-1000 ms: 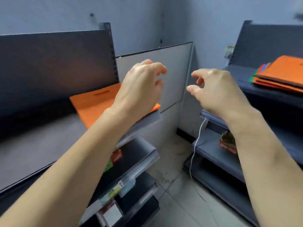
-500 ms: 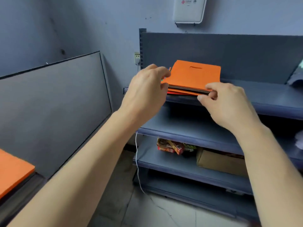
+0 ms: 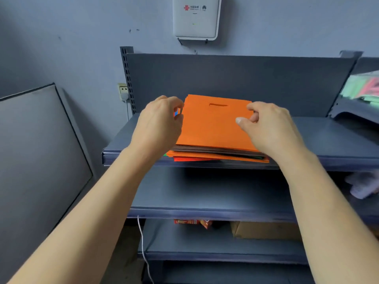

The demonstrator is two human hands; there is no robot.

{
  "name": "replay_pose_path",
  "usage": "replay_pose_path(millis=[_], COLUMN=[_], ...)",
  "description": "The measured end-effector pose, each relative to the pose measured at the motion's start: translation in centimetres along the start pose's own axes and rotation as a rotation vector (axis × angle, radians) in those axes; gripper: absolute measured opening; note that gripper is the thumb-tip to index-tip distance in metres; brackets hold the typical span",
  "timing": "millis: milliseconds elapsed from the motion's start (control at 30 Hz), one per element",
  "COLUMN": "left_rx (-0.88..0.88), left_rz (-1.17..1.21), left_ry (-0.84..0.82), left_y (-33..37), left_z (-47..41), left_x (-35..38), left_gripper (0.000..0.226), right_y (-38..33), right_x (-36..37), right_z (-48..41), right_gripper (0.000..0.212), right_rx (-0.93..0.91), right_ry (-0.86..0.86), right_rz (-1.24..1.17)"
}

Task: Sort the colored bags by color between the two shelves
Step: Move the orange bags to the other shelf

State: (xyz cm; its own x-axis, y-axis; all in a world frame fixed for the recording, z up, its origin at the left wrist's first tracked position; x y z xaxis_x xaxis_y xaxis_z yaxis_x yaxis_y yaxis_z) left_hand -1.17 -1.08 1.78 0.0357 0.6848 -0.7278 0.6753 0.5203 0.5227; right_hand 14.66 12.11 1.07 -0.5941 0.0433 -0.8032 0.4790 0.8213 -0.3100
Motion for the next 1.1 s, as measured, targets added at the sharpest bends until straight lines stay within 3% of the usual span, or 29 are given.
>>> replay_pose_path(millis=[200, 400, 700, 1100], left_rx=[-0.111, -0.225, -0.390, -0.517], left_rz=[-0.009, -0.196, -0.269, -0.211], left_ry=[-0.171, -0.326, -0.374, -0.401], left_y=[-1.5, -2.9, -3.3, -3.7], left_z=[-3.6, -4.7, -5.7, -6.2], left_x=[6.2, 10.6, 13.0, 14.4], left_gripper=[0.036, 0.035, 0.042, 0.040], right_y=[4.6, 7.7, 10.4, 12.3], right_x=[3.1, 5.7, 8.8, 10.1], right_z=[-2.3, -3.6, -4.9, -5.6], right_gripper=[0.055, 0.059, 0.074, 0.084], right_rx=[0.117, 0.164, 0.176, 0.186], right_ry=[-0.087, -0.217, -0.412, -0.337], right_rz=[0.025, 0.008, 0.038, -0.081])
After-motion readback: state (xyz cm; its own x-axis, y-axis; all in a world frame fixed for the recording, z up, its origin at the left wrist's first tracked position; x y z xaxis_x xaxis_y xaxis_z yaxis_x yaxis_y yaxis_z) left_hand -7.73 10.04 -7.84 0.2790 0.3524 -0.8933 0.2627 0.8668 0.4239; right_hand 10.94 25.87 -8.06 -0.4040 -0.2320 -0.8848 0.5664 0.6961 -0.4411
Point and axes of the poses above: each hand's wrist, its own z-axis away from the middle knuckle, its own x-axis out of the palm, y = z × x, the point moved 7 cm from there along -z, towards the middle knuckle, and after that the axes turned 15 degrees about -x, right-handed, at the moved point
